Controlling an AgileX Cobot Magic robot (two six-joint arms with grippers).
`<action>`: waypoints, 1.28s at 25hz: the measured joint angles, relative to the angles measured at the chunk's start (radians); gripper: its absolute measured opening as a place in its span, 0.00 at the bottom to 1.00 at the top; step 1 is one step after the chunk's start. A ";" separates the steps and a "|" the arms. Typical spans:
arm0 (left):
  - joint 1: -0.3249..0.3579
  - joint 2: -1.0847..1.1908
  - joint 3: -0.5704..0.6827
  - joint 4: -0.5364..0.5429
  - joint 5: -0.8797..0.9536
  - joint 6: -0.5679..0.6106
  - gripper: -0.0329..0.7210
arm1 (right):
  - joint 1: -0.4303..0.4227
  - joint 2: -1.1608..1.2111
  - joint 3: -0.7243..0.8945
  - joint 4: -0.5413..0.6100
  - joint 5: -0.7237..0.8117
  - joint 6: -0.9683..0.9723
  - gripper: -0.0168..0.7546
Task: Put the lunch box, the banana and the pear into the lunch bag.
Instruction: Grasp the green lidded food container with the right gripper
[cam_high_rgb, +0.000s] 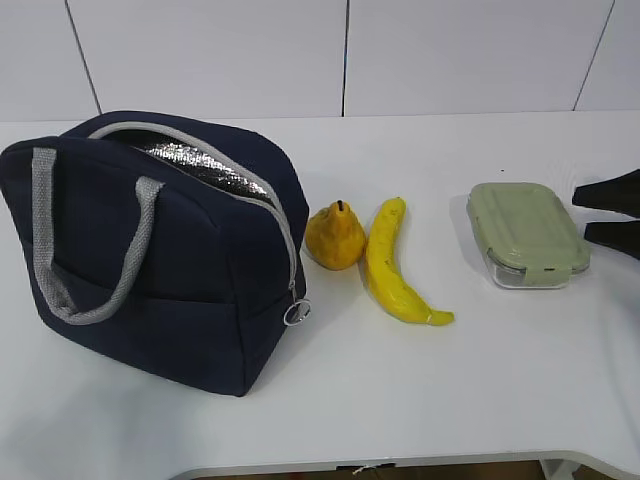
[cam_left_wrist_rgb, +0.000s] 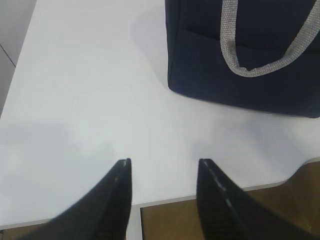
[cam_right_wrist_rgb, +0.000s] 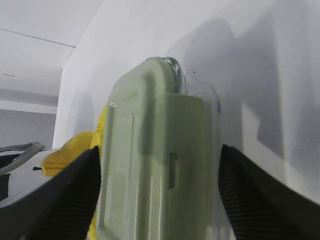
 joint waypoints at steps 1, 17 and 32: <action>0.000 0.000 0.000 0.000 0.000 0.000 0.45 | 0.004 0.002 0.000 0.004 0.000 -0.004 0.79; 0.000 0.000 0.000 0.000 0.000 0.000 0.45 | 0.011 0.058 0.000 0.043 -0.003 -0.021 0.79; 0.000 0.000 0.000 0.000 0.000 0.000 0.45 | 0.068 0.058 0.000 0.046 -0.004 -0.042 0.79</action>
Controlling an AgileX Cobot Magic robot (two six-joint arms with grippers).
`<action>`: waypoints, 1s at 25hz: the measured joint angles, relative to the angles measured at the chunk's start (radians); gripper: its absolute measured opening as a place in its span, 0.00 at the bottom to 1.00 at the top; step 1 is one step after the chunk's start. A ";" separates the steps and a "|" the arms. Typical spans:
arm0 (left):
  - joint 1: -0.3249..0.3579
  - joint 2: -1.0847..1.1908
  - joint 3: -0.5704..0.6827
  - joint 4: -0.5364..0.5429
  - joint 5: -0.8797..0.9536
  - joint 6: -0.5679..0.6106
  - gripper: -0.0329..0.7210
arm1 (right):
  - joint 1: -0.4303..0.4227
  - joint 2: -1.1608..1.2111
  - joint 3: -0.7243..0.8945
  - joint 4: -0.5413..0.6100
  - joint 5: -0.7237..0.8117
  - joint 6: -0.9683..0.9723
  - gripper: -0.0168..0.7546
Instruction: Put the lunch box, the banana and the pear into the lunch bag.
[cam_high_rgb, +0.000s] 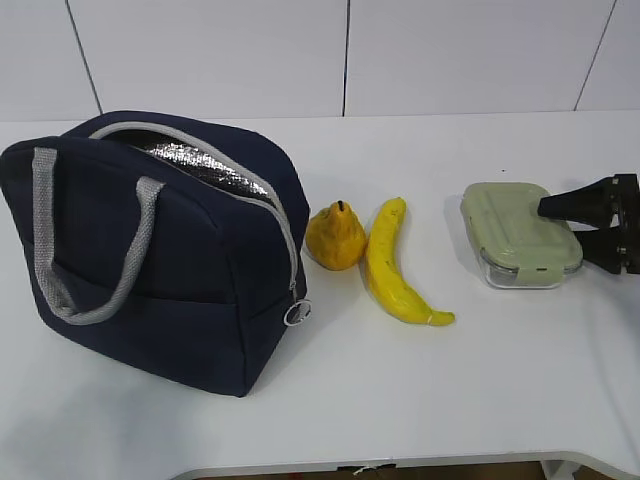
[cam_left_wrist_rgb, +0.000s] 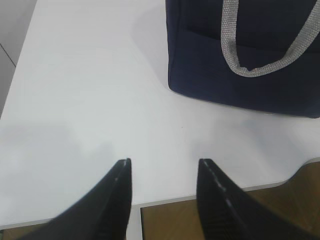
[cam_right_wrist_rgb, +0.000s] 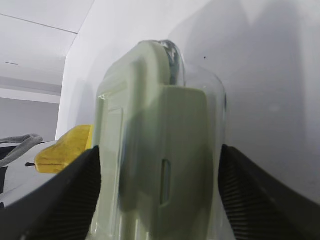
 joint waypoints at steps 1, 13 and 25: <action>0.000 0.000 0.000 0.000 0.000 0.000 0.45 | 0.000 0.000 0.000 0.000 0.000 0.000 0.79; 0.000 0.000 0.000 0.000 0.000 0.000 0.45 | 0.000 0.000 0.000 -0.008 -0.002 0.008 0.58; 0.000 0.000 0.000 0.000 0.000 0.000 0.45 | 0.000 0.000 0.000 -0.014 -0.002 0.015 0.54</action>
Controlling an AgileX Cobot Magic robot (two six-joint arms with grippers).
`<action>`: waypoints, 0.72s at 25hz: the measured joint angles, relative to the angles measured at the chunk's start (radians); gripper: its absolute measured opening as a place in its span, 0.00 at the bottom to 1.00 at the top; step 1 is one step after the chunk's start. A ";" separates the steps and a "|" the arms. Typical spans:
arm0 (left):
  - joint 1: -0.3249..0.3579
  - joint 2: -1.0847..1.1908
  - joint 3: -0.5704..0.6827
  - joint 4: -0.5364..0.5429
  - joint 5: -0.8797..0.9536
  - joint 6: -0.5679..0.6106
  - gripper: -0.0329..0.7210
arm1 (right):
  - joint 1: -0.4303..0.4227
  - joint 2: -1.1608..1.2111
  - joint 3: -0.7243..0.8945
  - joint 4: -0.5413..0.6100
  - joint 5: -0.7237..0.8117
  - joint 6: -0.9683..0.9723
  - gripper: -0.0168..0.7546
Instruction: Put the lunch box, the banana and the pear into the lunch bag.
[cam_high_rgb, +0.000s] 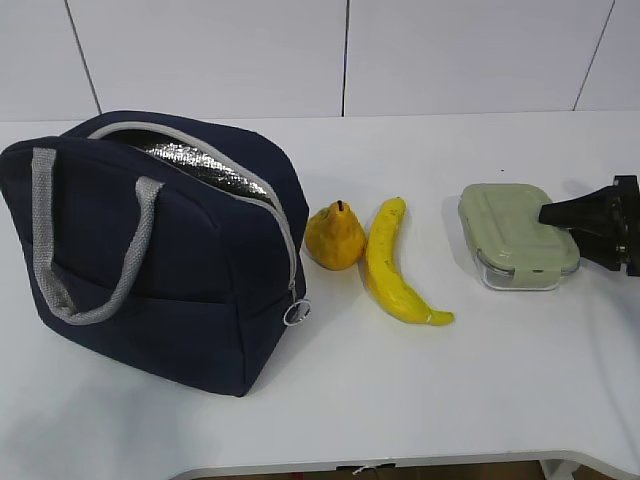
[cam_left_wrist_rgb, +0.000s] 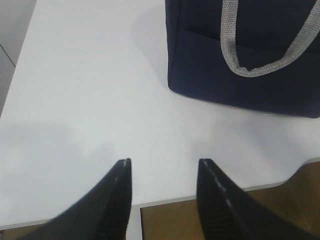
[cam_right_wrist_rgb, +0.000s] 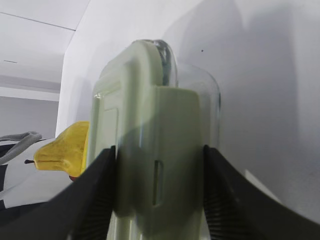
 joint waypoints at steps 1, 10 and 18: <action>0.000 0.000 0.000 0.000 0.000 0.000 0.45 | 0.000 0.000 0.000 0.000 0.000 0.002 0.54; 0.000 0.000 0.000 0.000 0.000 0.000 0.45 | 0.000 0.000 0.000 -0.010 0.002 0.035 0.53; 0.000 0.000 -0.002 0.000 0.000 0.007 0.45 | 0.000 -0.010 0.000 -0.024 -0.002 0.061 0.53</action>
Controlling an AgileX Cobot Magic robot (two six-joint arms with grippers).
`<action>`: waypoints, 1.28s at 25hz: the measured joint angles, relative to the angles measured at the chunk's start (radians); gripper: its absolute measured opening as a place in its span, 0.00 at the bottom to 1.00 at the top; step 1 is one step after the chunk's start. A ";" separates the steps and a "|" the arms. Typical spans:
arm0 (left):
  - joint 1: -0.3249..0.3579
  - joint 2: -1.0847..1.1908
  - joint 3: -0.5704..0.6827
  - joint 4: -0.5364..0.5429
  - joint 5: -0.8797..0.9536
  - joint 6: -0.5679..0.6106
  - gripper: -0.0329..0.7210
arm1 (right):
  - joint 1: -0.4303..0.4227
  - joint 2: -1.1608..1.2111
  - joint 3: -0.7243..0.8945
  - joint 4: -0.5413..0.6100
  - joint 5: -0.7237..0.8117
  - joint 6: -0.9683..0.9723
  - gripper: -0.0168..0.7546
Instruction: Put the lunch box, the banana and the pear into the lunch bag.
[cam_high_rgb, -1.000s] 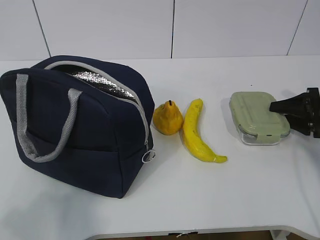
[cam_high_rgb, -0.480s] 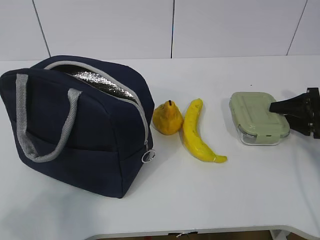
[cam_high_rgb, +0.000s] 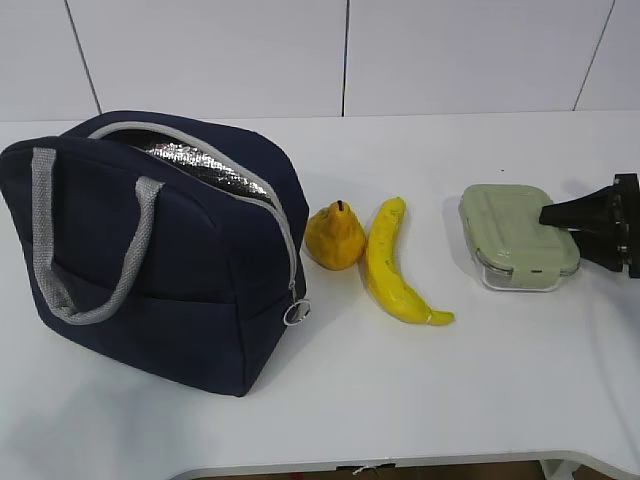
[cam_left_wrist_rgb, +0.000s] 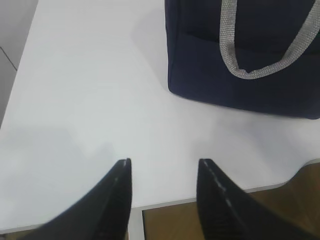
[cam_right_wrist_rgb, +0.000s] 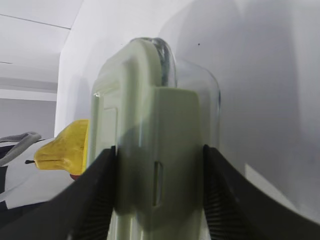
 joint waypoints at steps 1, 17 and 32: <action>0.000 0.000 -0.005 0.000 0.000 0.002 0.45 | 0.000 -0.004 0.000 -0.005 -0.005 0.004 0.53; 0.000 0.008 -0.043 0.002 0.082 0.043 0.45 | 0.000 -0.048 0.000 -0.031 -0.031 0.062 0.53; 0.000 0.219 -0.141 -0.171 0.047 0.045 0.45 | 0.002 -0.163 0.000 -0.030 -0.033 0.119 0.53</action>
